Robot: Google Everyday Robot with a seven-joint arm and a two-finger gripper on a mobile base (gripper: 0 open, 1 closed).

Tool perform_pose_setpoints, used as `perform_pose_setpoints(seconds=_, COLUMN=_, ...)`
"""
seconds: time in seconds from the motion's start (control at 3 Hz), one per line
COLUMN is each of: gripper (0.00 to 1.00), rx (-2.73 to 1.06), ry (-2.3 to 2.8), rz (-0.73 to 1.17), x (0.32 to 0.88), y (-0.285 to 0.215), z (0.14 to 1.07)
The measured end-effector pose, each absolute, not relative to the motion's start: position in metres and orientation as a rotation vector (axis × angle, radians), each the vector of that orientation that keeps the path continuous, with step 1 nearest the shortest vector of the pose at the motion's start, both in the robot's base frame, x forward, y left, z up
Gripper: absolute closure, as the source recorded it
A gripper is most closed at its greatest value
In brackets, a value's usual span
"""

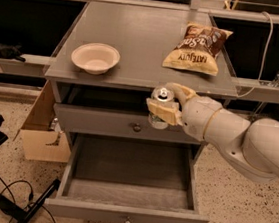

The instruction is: Place 7up can into middle drawer

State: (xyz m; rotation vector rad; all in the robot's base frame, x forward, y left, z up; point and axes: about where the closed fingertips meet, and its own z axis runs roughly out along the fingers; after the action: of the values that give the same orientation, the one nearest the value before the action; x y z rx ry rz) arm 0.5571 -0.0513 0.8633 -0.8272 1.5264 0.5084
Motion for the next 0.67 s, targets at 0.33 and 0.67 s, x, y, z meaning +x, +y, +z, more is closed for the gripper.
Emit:
perform_pose_setpoints(seconds=0.33, gripper=1.0, rx=-0.762, ry=1.548, rz=0.582, x=0.5713, y=-0.0785, z=0.792)
perform_pose_setpoints(seconds=0.67, gripper=1.0, rx=-0.762, ry=1.548, rz=0.582, x=0.5713, y=-0.0785, z=0.792)
